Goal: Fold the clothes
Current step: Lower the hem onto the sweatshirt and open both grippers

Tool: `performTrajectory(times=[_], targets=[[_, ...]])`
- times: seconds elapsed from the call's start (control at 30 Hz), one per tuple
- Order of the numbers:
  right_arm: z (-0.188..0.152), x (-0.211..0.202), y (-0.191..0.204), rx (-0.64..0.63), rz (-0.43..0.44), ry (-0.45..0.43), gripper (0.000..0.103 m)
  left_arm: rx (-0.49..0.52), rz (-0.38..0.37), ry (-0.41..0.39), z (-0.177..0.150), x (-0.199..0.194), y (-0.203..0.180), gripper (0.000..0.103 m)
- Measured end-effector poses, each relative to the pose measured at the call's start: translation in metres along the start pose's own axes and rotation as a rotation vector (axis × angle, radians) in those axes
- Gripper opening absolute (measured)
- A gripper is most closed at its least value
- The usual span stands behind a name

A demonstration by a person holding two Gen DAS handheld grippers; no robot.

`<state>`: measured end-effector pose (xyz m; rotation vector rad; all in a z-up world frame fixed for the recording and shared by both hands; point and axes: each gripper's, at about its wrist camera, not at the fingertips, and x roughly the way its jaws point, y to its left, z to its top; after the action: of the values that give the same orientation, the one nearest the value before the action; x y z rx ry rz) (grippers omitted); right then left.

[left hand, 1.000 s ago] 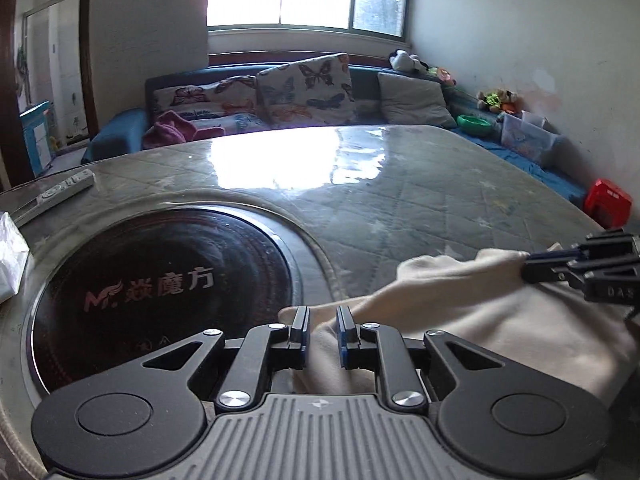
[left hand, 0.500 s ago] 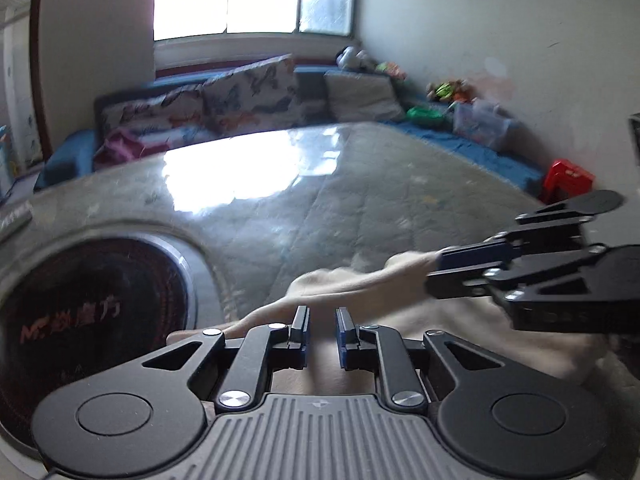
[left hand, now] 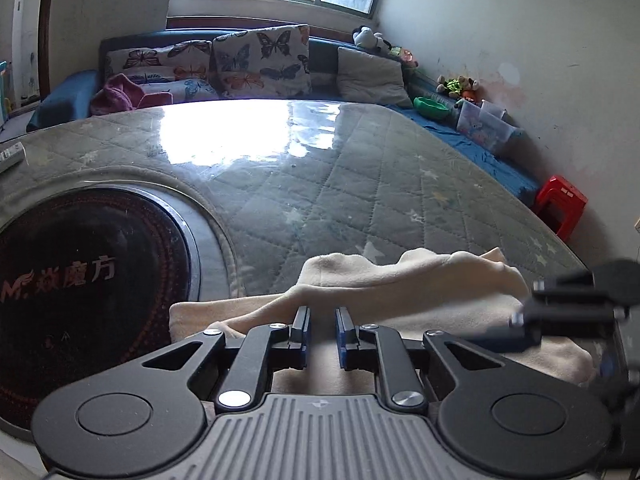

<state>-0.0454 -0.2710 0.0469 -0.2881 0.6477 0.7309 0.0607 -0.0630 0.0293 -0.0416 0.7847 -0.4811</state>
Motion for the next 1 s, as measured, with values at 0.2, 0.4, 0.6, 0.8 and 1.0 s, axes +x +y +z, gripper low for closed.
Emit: performTrajectory(times=[0.2, 0.4, 0.6, 0.8, 1.0], targets=[[-0.016, -0.016, 0.035, -0.144, 0.067, 0.013, 0.022, -0.008, 0.015, 0.021, 0.003, -0.001, 0.010, 0.016], [-0.016, -0.030, 0.049, -0.171, 0.122, -0.006, 0.023, -0.039, 0.008, -0.038, 0.001, -0.025, 0.017, 0.016], [0.003, -0.005, 0.043, -0.093, 0.064, -0.043, 0.023, -0.032, -0.008, -0.074, -0.013, -0.054, 0.015, 0.015], [0.004, 0.003, 0.057, -0.125, 0.114, -0.021, 0.023, -0.047, -0.005, -0.069, -0.024, -0.063, 0.020, 0.014], [-0.004, -0.017, 0.069, -0.159, 0.155, -0.035, 0.025, -0.047, -0.049, -0.107, -0.038, -0.073, 0.009, 0.014]])
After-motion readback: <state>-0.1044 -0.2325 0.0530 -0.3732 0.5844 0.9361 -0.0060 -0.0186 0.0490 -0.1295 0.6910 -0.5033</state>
